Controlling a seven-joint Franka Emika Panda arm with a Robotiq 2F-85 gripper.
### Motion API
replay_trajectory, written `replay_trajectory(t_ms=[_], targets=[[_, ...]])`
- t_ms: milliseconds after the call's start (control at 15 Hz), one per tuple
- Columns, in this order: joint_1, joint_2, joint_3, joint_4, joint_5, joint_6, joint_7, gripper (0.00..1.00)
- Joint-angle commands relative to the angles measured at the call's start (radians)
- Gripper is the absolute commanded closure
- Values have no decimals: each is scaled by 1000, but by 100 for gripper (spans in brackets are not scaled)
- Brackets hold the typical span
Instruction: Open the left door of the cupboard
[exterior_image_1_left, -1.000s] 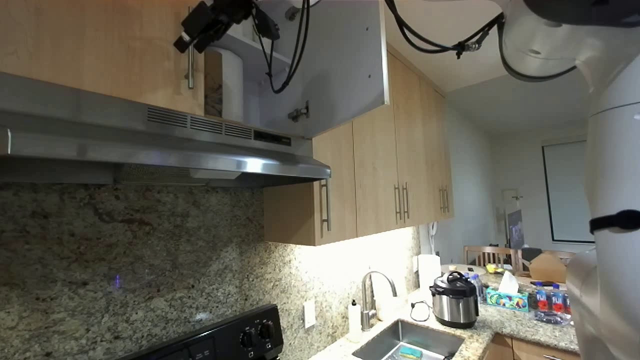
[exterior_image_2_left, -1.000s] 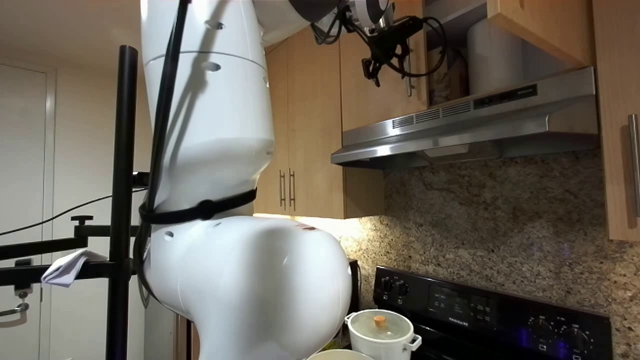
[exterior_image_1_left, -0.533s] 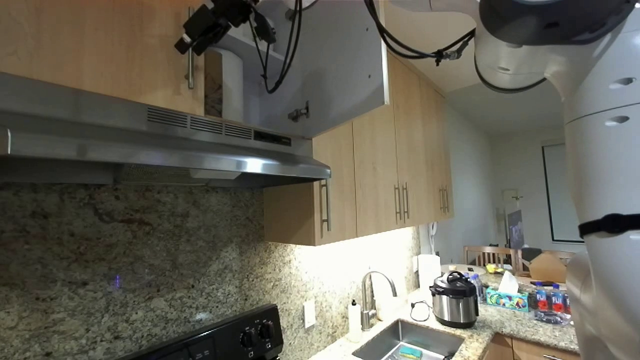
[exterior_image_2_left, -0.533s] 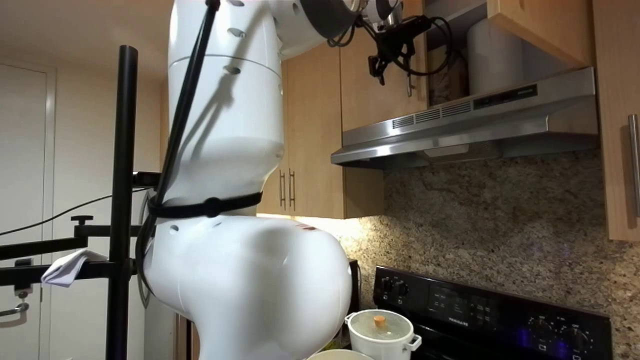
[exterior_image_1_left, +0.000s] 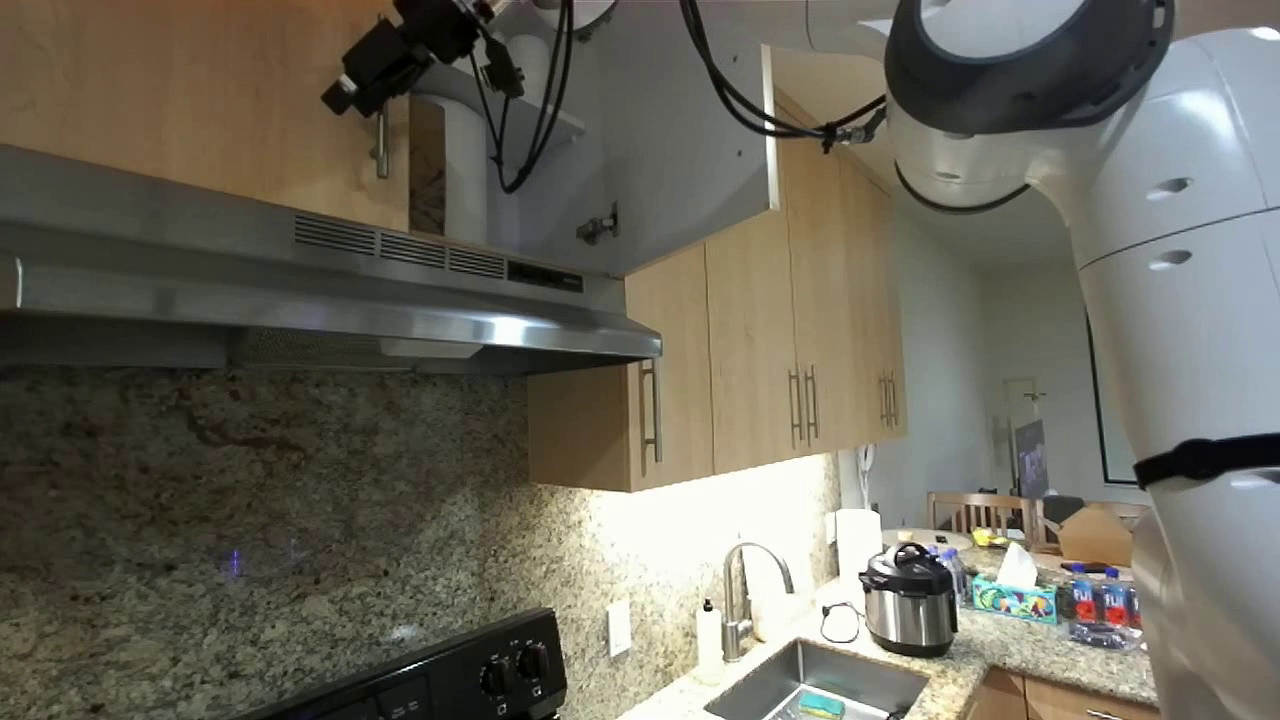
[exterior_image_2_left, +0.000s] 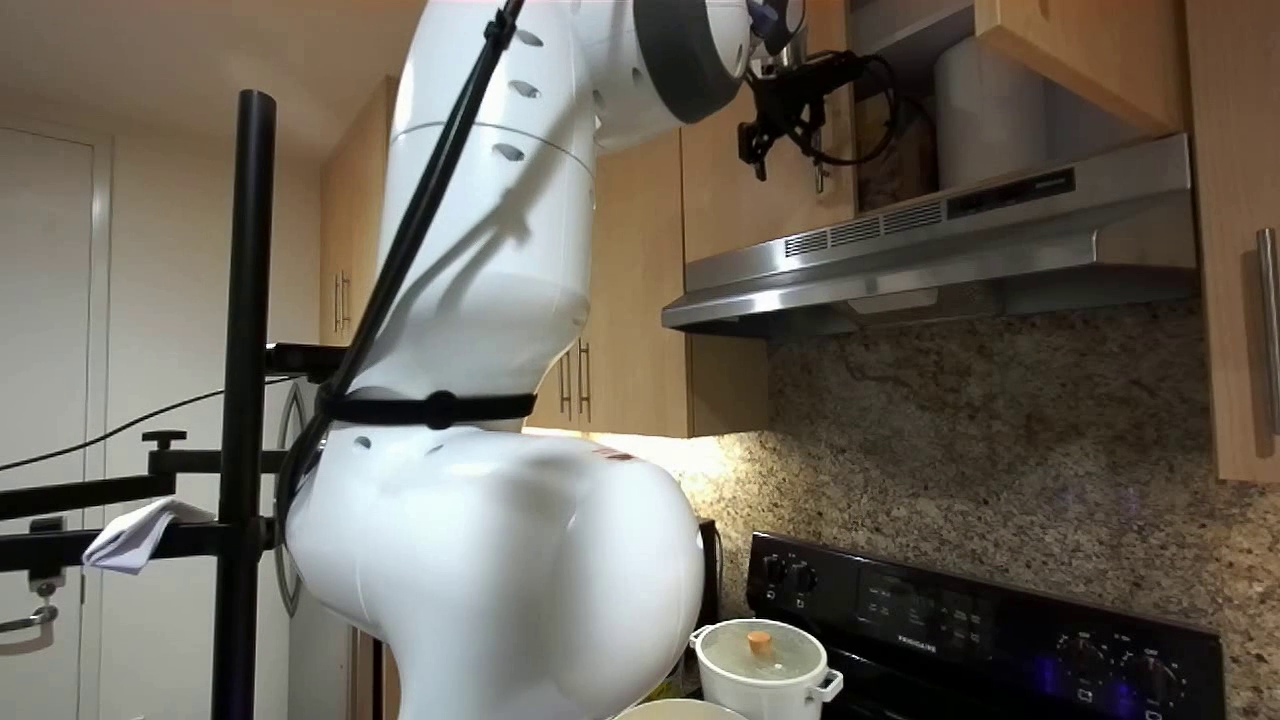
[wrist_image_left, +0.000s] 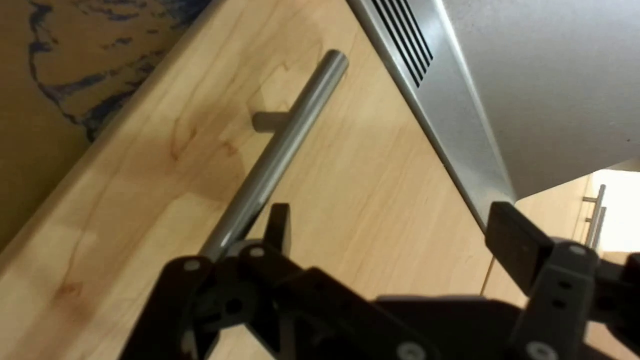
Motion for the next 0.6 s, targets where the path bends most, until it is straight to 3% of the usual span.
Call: replay_trajectory(t_ms=[0, 333, 533], targets=[[-2, 47, 14, 76, 56, -63, -65, 0], [-2, 69, 32, 118, 81, -117, -47, 0], [0, 36, 36, 86, 64, -90, -33, 0]])
